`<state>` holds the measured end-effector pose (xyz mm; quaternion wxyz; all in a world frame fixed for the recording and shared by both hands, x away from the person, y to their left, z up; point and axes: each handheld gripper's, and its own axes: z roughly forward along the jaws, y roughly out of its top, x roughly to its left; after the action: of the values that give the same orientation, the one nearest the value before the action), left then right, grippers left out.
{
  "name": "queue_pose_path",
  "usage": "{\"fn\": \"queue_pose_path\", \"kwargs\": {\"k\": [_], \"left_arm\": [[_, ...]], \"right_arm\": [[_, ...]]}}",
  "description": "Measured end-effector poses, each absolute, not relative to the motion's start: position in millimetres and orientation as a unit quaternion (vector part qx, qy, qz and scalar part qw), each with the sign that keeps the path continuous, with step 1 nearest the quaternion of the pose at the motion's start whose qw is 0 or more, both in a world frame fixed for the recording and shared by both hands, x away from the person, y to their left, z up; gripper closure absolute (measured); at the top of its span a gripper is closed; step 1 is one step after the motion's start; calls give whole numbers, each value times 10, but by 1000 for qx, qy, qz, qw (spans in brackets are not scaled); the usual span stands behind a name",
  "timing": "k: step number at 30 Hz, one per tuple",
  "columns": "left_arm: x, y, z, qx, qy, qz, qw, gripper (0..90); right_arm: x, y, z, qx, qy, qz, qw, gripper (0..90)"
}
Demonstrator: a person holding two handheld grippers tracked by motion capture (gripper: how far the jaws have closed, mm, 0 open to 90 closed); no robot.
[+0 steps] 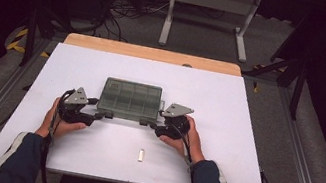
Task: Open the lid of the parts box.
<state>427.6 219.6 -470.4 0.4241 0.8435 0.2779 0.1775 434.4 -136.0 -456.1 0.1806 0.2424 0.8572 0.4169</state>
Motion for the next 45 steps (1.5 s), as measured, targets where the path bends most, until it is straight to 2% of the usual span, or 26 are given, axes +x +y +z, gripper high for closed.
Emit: {"fn": "queue_pose_path", "kwargs": {"k": [6, 21, 22, 24, 45], "left_arm": [[4273, 2198, -4708, 845, 278, 166, 425, 415], [4281, 2199, -4713, 846, 282, 161, 424, 426], [4287, 2201, -4712, 847, 280, 162, 422, 432], [4288, 2187, -4715, 849, 282, 164, 416, 498], [4271, 2194, -4714, 850, 277, 160, 418, 519]], "right_arm": [[4353, -1390, -4564, 248, 855, 422, 174, 486], [4361, -1386, -4583, 254, 853, 424, 170, 473], [4360, -1387, -4584, 254, 852, 425, 169, 474], [4360, -1392, -4583, 256, 852, 426, 168, 484], [4370, -1420, -4579, 257, 850, 429, 165, 512]]}}
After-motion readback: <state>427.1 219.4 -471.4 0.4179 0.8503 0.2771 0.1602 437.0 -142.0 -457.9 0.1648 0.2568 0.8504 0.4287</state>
